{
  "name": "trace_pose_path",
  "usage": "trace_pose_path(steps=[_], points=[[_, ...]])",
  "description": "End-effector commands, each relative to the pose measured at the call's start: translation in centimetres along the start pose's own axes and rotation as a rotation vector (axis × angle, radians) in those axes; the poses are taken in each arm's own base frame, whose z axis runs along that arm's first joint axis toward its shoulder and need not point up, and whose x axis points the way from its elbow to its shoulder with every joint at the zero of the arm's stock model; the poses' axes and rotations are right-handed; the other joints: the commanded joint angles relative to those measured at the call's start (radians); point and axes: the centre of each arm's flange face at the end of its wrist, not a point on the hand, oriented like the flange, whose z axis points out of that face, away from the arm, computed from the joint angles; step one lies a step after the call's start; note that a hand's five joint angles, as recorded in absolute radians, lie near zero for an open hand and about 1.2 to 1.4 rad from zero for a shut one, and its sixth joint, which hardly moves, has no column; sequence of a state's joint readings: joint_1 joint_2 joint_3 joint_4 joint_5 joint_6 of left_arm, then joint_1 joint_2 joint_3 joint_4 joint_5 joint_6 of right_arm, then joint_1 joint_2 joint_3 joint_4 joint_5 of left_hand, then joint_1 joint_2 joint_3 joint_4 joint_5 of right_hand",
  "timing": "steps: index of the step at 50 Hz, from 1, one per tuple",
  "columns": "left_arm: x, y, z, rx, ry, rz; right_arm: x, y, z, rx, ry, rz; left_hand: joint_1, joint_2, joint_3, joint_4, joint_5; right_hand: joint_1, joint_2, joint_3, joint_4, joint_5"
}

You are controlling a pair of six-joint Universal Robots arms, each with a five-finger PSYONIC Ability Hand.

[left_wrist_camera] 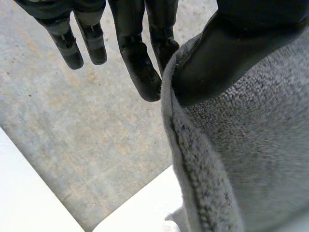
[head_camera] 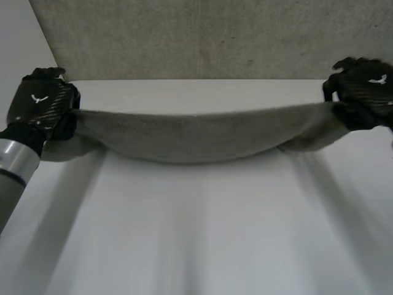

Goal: Fold the towel.

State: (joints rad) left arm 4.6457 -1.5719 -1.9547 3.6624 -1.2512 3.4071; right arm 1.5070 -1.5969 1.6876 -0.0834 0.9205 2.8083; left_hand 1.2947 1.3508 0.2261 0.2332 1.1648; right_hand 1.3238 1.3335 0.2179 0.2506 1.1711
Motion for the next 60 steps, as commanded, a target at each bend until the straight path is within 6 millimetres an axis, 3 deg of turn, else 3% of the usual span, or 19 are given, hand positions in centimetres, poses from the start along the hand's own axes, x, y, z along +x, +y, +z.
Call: trace_pose_path(steps=[1,7,12,14,16,28,35,43,52,60], points=[[-0.6,-2.7,-2.9,0.007,-0.025,0.005,1.5,-4.8,-3.6,0.104,0.062,0.012,0.102,0.045,-0.052,-0.059,0.057,0.072,0.063,-0.043,-0.076,0.051],[-1.3,-3.8,-3.8,0.021,-0.019,0.013,1.9,-5.7,-4.1,0.122,0.011,0.065,0.102,0.045,-0.052,-0.059,0.057,0.072,0.063,-0.043,-0.076,0.051],[-1.3,-3.3,-3.4,0.011,-0.002,0.010,2.5,-4.6,-3.6,0.100,-0.010,0.085,0.102,0.045,-0.052,-0.059,0.057,0.072,0.063,-0.043,-0.076,0.051],[-1.2,-2.6,-3.1,-0.015,0.007,0.002,2.8,-2.3,-2.3,0.045,-0.029,0.135,0.102,0.045,-0.052,-0.059,0.057,0.072,0.063,-0.043,-0.076,0.051],[-0.7,-1.0,-2.0,-0.065,0.037,-0.018,2.9,-1.2,-1.7,0.019,-0.039,0.145,0.102,0.045,-0.052,-0.059,0.057,0.072,0.063,-0.043,-0.076,0.051],[0.8,2.8,2.5,-0.151,0.127,-0.063,3.5,6.8,2.4,-0.202,-0.002,0.115,0.102,0.045,-0.052,-0.059,0.057,0.072,0.063,-0.043,-0.076,0.051],[1.9,5.3,5.9,-0.165,0.170,-0.072,3.2,8.8,2.5,-0.310,0.027,0.069,0.102,0.045,-0.052,-0.059,0.057,0.072,0.063,-0.043,-0.076,0.051],[3.9,7.9,8.1,-0.187,0.224,-0.078,2.4,10.9,3.2,-0.368,0.025,0.069,0.102,0.045,-0.052,-0.059,0.057,0.072,0.063,-0.043,-0.076,0.051],[4.8,10.1,8.8,-0.205,0.249,0.029,1.2,13.9,4.1,-0.458,0.021,0.077,0.102,0.045,-0.052,-0.059,0.057,0.072,0.063,-0.043,-0.076,0.051],[5.5,11.0,9.1,-0.202,0.267,0.077,1.0,14.5,4.2,-0.486,0.021,0.031,0.102,0.045,-0.052,-0.059,0.057,0.072,0.063,-0.043,-0.076,0.051]])
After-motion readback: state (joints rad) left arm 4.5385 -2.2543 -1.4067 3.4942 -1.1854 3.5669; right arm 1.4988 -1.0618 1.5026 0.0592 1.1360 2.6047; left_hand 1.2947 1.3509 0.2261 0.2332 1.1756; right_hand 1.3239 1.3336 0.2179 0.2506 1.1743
